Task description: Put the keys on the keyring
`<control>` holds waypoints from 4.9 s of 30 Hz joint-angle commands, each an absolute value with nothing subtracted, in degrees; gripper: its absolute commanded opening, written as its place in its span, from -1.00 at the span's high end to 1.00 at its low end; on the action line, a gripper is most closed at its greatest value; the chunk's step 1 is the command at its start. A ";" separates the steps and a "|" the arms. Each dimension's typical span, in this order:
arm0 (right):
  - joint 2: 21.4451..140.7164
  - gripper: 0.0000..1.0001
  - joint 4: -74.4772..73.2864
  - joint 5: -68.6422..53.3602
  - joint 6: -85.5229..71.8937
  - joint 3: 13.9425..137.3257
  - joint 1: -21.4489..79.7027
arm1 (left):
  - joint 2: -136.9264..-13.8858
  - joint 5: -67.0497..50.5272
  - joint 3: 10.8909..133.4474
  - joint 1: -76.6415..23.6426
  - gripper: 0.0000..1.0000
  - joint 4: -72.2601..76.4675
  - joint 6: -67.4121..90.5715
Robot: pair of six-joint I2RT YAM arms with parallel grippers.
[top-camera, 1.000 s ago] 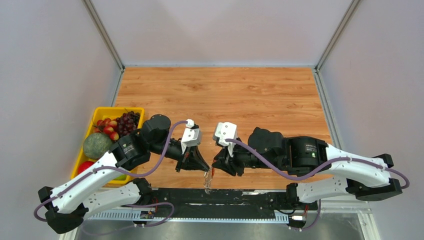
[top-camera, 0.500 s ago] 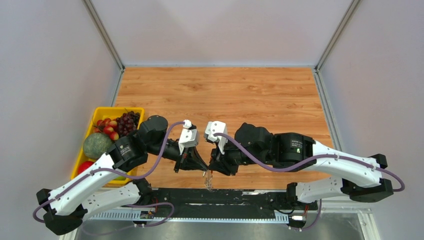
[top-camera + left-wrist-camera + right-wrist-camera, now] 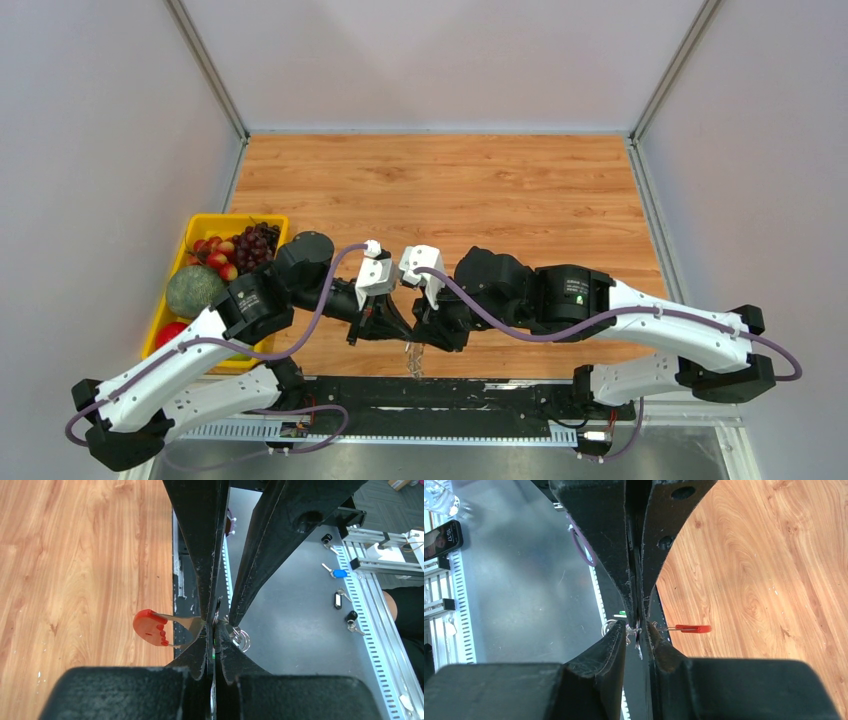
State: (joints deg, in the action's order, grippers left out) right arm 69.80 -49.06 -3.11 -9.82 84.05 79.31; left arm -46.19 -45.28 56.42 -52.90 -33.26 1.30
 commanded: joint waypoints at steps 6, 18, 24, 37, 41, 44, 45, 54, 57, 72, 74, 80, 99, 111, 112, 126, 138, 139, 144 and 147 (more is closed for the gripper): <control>69.75 0.67 -47.23 -3.28 -9.93 85.59 79.02 | -45.43 -46.04 56.66 -53.14 1.00 -31.52 0.70; 70.21 1.00 -46.76 -2.79 -9.37 86.41 79.01 | -45.48 -46.48 56.27 -53.09 1.00 -31.46 0.64; 68.75 1.00 -43.81 -2.89 -8.37 83.85 79.06 | -44.82 -46.45 56.16 -53.09 0.94 -30.68 0.94; 61.53 1.00 -35.20 -2.15 -4.66 78.75 79.37 | -36.51 -44.25 53.38 -53.07 0.25 -19.54 6.73; 60.72 1.00 -34.01 -2.82 -2.92 78.91 79.54 | -36.84 -42.33 53.53 -53.14 0.25 -18.58 7.30; 60.41 1.00 -33.43 -3.13 -2.15 79.08 79.66 | -36.95 -40.62 53.41 -53.11 0.26 -17.05 8.04; 60.34 1.00 -33.25 -3.28 -1.93 79.16 79.68 | -37.03 -40.22 53.38 -53.06 0.26 -16.79 8.15; 59.49 1.00 -32.53 -3.53 -0.83 79.11 80.24 | -37.26 -36.78 53.33 -53.10 0.32 -15.30 9.00; 59.11 1.00 -32.38 -3.51 -0.82 79.10 80.54 | -37.24 -36.70 53.14 -53.11 0.33 -15.21 9.05; 59.40 1.00 -31.55 -2.20 -0.33 79.44 81.30 | -37.36 -39.68 52.75 -53.04 0.41 -14.12 10.10; 59.54 1.00 -31.52 -1.89 -0.32 79.61 81.45 | -37.21 -40.26 52.74 -53.06 0.42 -13.74 10.37; 59.90 1.00 -31.26 -0.74 -0.35 79.71 81.96 | -36.49 -42.37 52.02 -53.09 0.42 -12.25 11.33; 59.64 1.00 -30.33 0.00 1.56 80.07 83.10 | -36.06 -43.31 51.28 -53.07 0.49 -12.70 11.02; 58.26 1.00 -27.75 2.68 2.87 79.03 84.26 | -36.11 -43.25 51.23 -53.09 0.51 -12.70 10.90; 58.06 1.00 -27.47 2.79 3.02 78.83 84.40 | -36.05 -43.29 51.24 -53.13 0.52 -12.72 10.90; 53.99 1.00 -18.61 1.93 6.57 73.48 87.18 | -36.35 -43.80 51.59 -53.05 0.58 -12.54 10.98; 54.23 1.00 -14.12 0.95 9.03 71.45 87.45 | -36.45 -44.80 52.43 -53.16 0.59 -12.71 10.94; 54.16 1.00 -14.00 0.96 9.05 71.33 87.47 | -36.29 -44.73 52.58 -53.08 0.59 -12.90 10.92; 54.14 1.00 -13.89 1.95 9.05 71.35 87.54 | -35.18 -42.91 54.21 -53.09 0.54 -15.78 9.88; 54.30 1.00 -13.93 3.22 8.99 71.04 87.71 | -33.76 -41.68 55.09 -53.04 0.47 -17.03 9.72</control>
